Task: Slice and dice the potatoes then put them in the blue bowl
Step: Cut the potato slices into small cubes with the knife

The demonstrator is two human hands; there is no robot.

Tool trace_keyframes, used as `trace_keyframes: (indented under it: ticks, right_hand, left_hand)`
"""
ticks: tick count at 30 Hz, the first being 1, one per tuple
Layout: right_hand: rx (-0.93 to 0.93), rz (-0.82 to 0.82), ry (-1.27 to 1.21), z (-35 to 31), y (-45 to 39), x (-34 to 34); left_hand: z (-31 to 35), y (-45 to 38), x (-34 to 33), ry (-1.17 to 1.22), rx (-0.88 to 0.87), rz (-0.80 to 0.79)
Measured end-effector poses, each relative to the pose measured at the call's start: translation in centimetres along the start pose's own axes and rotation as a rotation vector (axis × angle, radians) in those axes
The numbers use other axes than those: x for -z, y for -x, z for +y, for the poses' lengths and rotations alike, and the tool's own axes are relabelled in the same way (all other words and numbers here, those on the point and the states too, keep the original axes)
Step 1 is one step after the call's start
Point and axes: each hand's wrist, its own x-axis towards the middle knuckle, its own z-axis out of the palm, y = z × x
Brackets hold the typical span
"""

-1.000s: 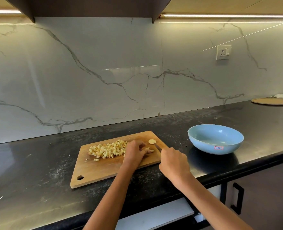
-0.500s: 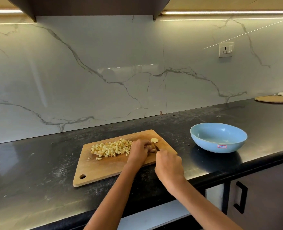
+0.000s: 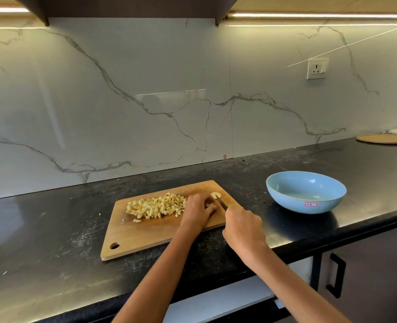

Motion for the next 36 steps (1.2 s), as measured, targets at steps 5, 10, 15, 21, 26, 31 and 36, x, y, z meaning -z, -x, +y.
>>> trace_keyframes:
  ticks: [5,10,15,21,26,31,36]
  right_hand:
    - [0.006,-0.01,-0.021,-0.1,-0.1,-0.1]
    - [0.007,-0.011,-0.038,0.0,-0.1,-0.3]
    - [0.012,-0.008,-0.054,0.1,-0.1,-0.4]
    - [0.034,-0.004,-0.062,0.1,-0.2,-0.5]
    - [0.08,-0.003,-0.013,0.0,-0.5,-0.4]
    - [0.124,-0.065,0.047,0.0,-1.1,-0.3]
    - [0.149,-0.092,0.054,-0.5,-1.8,-0.7]
  left_hand:
    - [-0.4,-0.1,0.5,0.078,0.02,0.015]
    - [-1.3,0.0,1.3,0.086,0.093,0.002]
    - [-1.1,0.1,1.3,0.054,0.079,-0.013]
    - [-0.9,0.1,1.2,0.053,0.084,-0.017]
    - [-1.0,-0.1,1.1,0.084,0.127,-0.029]
    - [-1.2,-0.3,1.1,0.134,0.157,-0.03]
    - [-1.2,-0.2,1.1,0.179,0.15,-0.009]
